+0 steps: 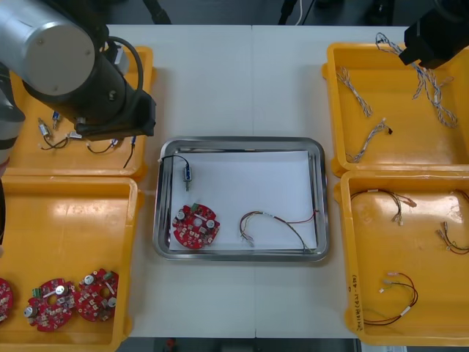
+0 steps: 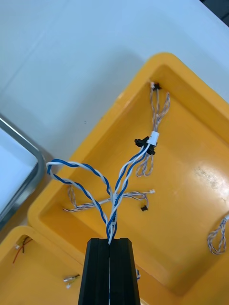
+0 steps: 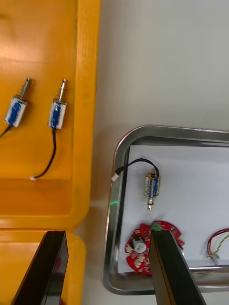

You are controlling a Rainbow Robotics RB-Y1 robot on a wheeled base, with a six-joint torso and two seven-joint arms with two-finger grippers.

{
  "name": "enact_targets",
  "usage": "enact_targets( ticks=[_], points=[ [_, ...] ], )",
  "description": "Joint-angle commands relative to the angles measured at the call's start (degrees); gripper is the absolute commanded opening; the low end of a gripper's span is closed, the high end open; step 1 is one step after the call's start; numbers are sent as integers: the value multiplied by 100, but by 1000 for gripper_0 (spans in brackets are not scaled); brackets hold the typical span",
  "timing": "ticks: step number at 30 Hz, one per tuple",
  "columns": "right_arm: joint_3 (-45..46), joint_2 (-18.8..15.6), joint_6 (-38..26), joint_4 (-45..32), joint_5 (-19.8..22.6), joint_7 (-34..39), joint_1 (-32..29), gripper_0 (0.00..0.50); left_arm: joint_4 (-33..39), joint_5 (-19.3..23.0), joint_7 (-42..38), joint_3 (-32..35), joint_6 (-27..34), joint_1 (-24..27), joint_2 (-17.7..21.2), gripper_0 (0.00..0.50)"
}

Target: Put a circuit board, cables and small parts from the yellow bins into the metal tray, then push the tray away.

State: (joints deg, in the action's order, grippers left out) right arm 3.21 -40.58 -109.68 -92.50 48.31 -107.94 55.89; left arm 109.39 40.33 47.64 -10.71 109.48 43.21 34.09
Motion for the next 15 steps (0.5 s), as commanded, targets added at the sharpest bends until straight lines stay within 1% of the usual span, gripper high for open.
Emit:
enact_targets(
  ticks=[1, 6, 9, 14, 15],
  points=[
    [-286, -222, -32, -743, 337, 405, -202, 0, 74, 256, 334, 359, 52, 232, 432, 500],
    [-866, -222, -32, -1376, 460, 405, -281, 0, -128, 431, 676, 499, 52, 214, 669, 500],
    [-1244, -222, -32, -1666, 522, 387, -281, 0, -304, 502, 905, 684, 52, 188, 713, 500],
    [-1842, -222, -32, -1982, 733, 361, -281, 0, -568, 449, 1450, 1062, 52, 56, 792, 500],
    [-1842, -222, -32, -1982, 733, 361, -281, 0, -568, 449, 1450, 1062, 52, 56, 792, 500]
  ],
)
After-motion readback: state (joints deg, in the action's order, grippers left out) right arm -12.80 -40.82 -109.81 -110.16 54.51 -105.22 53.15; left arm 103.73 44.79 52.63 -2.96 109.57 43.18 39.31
